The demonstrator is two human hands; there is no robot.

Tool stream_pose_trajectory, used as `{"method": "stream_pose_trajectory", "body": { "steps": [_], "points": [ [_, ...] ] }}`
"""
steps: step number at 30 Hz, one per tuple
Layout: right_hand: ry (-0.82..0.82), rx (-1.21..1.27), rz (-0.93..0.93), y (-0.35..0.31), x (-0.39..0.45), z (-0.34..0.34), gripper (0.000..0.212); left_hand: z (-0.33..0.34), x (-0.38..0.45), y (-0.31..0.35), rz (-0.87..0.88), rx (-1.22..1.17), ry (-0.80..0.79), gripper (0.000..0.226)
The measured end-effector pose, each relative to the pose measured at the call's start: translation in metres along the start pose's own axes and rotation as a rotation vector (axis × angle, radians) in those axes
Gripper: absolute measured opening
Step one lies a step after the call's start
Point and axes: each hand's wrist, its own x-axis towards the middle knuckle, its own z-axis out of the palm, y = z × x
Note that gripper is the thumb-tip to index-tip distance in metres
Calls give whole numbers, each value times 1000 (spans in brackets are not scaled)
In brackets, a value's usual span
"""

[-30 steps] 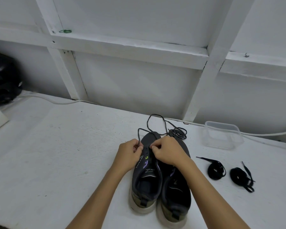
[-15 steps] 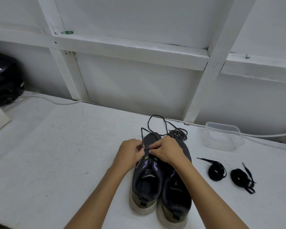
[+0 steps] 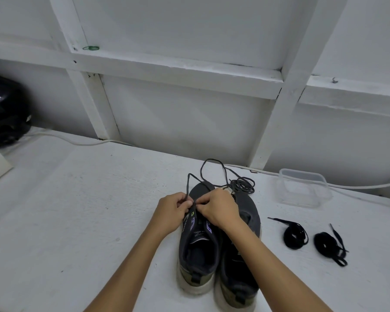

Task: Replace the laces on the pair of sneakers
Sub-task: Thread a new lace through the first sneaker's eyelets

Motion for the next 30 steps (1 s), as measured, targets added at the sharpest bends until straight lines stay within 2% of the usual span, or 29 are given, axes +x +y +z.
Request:
{"method": "stream_pose_trajectory", "body": {
  "steps": [4, 9, 14, 22, 24, 26, 30],
  "points": [
    [28, -46, -62, -5, 3, 4, 14, -5, 1, -3, -22, -16, -4, 12],
    [-43, -81, -180, -10, 8, 8, 10, -16, -2, -9, -75, -105, -9, 7],
    [-92, 2, -202, -9, 11, 6, 9, -27, -7, -12, -183, -229, -166, 53],
    [-208, 27, -254, -3, 18, -9, 9, -25, -12, 6, -192, -83, -254, 80],
    [-222, -1, -274, -3, 19, -7, 8, -23, -12, 13, -228, -52, -233, 72],
    [-211, -37, -301, -2, 19, -6, 8, -17, -12, 21, -242, -1, -165, 50],
    [-193, -15, -316, 3, 17, -7, 7, -10, -14, 29, -193, 62, -55, 21]
  ]
}}
